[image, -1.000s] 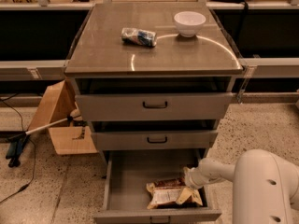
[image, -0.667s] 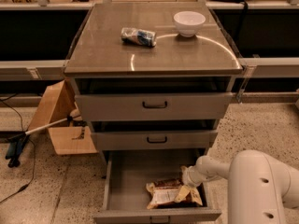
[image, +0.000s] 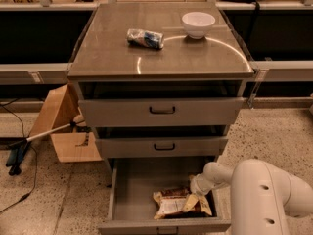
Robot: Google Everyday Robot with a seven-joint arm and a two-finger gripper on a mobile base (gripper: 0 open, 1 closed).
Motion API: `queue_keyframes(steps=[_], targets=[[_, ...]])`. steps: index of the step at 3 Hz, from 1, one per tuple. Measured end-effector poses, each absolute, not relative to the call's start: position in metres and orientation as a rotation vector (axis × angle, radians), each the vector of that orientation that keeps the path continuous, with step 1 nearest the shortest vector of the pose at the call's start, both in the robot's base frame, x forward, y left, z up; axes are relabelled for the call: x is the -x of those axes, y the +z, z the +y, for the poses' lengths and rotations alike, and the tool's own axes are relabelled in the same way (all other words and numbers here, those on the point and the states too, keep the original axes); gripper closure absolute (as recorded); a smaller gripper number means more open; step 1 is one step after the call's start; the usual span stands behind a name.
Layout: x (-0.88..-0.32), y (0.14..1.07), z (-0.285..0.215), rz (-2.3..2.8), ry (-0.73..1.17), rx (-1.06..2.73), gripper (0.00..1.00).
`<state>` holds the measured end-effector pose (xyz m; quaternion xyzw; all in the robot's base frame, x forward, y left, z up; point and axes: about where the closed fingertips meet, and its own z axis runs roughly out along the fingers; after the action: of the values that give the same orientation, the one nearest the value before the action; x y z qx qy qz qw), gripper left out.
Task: Pick brown chip bag from bottom drawer and place on counter
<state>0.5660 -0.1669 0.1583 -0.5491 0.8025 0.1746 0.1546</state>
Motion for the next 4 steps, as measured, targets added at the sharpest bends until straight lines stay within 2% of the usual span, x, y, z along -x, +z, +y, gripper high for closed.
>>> queue_keyframes(steps=[1, 4], targets=[[-0.5660, 0.1583, -0.1668, 2.300, 0.500, 1.574, 0.17], [-0.5659, 0.1583, -0.1668, 2.300, 0.500, 1.574, 0.87]])
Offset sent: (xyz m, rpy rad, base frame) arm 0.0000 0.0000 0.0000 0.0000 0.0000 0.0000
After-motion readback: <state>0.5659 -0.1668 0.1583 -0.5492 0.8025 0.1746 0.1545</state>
